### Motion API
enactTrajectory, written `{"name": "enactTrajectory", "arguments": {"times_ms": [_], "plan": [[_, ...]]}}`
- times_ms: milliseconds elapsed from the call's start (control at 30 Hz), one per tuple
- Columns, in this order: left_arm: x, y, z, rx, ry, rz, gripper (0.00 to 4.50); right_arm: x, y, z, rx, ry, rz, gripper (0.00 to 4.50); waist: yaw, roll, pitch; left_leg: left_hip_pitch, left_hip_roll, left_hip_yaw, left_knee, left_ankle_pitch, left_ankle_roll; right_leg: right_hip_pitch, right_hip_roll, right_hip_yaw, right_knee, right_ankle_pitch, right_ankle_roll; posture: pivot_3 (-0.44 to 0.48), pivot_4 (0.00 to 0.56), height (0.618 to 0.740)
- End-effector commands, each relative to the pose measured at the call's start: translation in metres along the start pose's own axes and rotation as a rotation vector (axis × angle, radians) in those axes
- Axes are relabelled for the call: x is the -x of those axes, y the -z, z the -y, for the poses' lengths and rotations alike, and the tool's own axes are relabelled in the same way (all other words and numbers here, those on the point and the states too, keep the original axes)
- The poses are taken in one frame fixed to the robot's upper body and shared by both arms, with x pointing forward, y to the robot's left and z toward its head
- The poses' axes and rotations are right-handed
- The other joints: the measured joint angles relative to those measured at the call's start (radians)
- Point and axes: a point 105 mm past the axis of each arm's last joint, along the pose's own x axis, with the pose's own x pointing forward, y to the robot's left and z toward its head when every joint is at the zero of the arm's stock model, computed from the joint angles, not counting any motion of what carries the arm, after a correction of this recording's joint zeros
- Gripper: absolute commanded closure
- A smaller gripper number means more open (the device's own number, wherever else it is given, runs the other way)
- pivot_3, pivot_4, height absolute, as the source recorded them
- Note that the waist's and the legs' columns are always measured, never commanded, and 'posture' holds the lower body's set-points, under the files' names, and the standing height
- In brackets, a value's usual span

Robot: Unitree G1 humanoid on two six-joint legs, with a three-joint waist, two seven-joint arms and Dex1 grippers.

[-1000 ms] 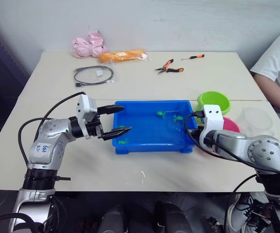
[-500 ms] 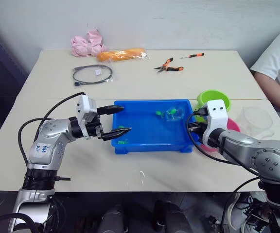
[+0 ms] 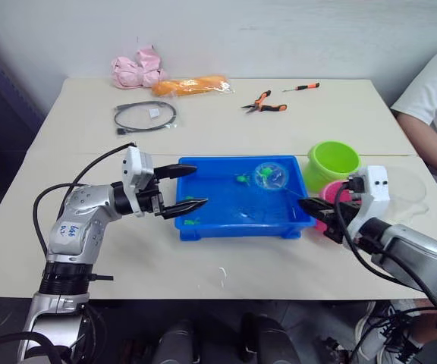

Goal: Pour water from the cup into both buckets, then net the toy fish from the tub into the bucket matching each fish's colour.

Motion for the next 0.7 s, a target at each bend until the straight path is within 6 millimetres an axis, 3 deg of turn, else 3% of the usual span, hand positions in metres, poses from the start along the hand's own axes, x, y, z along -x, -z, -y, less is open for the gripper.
{"name": "enactTrajectory", "arguments": {"times_ms": [33, 200, 400, 533, 700], "plan": [[-0.005, -0.011, -0.001, -0.031, 0.020, 0.031, 0.04, 0.017, -0.028, 0.005, 0.025, 0.000, 0.097, 4.50, 0.000, 0.000, 0.000, 0.000, 0.000, 0.000, 0.000, 0.000, 0.000, 0.000, 0.000, 0.000, 0.000, 0.000, 0.000, 0.000, 0.150, 0.740], [-0.011, -0.011, -0.005, 0.010, 0.004, 0.045, 0.04, 0.028, -0.051, 0.043, 0.087, 0.134, 0.192, 4.50, 0.007, 0.000, 0.000, 0.000, -0.001, 0.000, 0.000, 0.000, 0.001, 0.000, 0.001, 0.000, 0.000, 0.000, 0.000, 0.000, 0.150, 0.740], [-0.014, -0.012, -0.002, 0.009, 0.016, 0.047, 0.04, 0.033, -0.063, 0.094, 0.196, 0.320, 0.260, 4.50, 0.014, 0.000, 0.000, 0.000, -0.002, 0.001, 0.000, 0.000, 0.001, 0.000, 0.002, 0.000, 0.000, 0.000, 0.001, 0.000, 0.150, 0.740], [-0.015, -0.012, -0.001, 0.013, 0.020, 0.043, 0.04, 0.030, -0.068, 0.120, 0.396, 0.433, 0.260, 4.50, 0.015, 0.000, 0.000, 0.001, -0.002, 0.002, 0.000, 0.001, 0.001, 0.000, 0.002, 0.001, 0.001, 0.000, 0.001, 0.000, 0.150, 0.740], [-0.015, -0.011, 0.001, 0.015, 0.021, 0.039, 0.04, 0.018, -0.067, 0.125, 0.626, 0.435, 0.202, 4.50, 0.014, 0.000, 0.000, 0.001, -0.003, 0.002, 0.000, 0.001, 0.001, -0.001, 0.002, 0.001, 0.002, 0.001, 0.001, 0.000, 0.150, 0.740]]}}
